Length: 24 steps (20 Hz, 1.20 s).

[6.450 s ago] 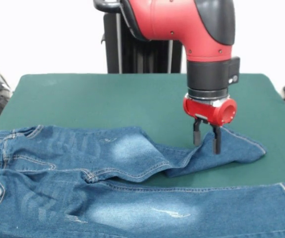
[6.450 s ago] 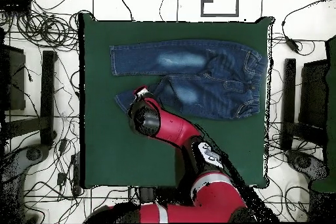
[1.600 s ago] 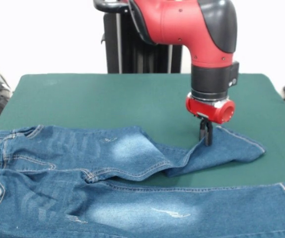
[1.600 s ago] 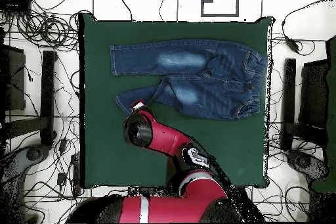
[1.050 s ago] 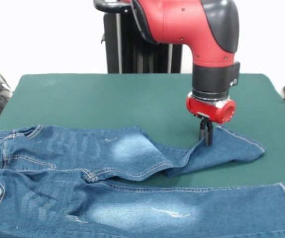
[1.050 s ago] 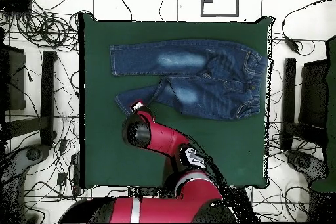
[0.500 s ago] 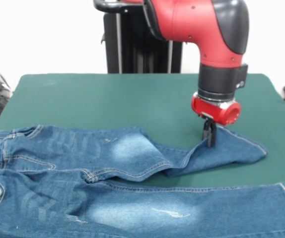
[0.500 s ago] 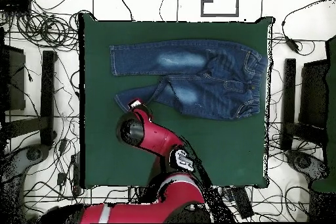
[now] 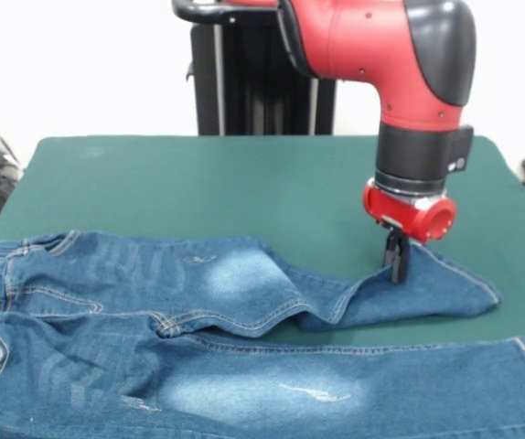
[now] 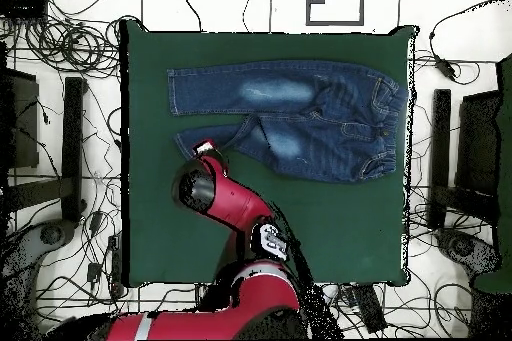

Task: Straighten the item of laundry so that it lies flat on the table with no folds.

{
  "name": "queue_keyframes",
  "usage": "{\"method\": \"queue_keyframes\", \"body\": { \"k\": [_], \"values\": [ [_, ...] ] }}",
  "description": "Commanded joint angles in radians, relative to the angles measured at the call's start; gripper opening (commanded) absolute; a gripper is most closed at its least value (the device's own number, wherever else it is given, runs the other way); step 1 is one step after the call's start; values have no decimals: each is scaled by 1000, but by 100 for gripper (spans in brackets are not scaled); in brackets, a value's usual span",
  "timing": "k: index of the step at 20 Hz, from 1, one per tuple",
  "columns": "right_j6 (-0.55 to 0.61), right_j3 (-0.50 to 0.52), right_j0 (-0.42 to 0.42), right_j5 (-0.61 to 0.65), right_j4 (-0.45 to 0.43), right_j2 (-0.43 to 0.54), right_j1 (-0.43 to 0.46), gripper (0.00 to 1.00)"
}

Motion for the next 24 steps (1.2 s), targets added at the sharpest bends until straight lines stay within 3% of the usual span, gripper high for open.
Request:
{"method": "queue_keyframes", "body": {
  "k": [1, 13, 19, 24],
  "values": [
    [166, -105, 19, 131, 104, 14, 45, 0],
    [192, -78, -6, 154, 113, 56, 23, 0],
    [206, -100, 78, 277, 153, -50, 6, 0],
    [205, -86, 79, 306, 145, -56, -14, 0]
  ]
}}
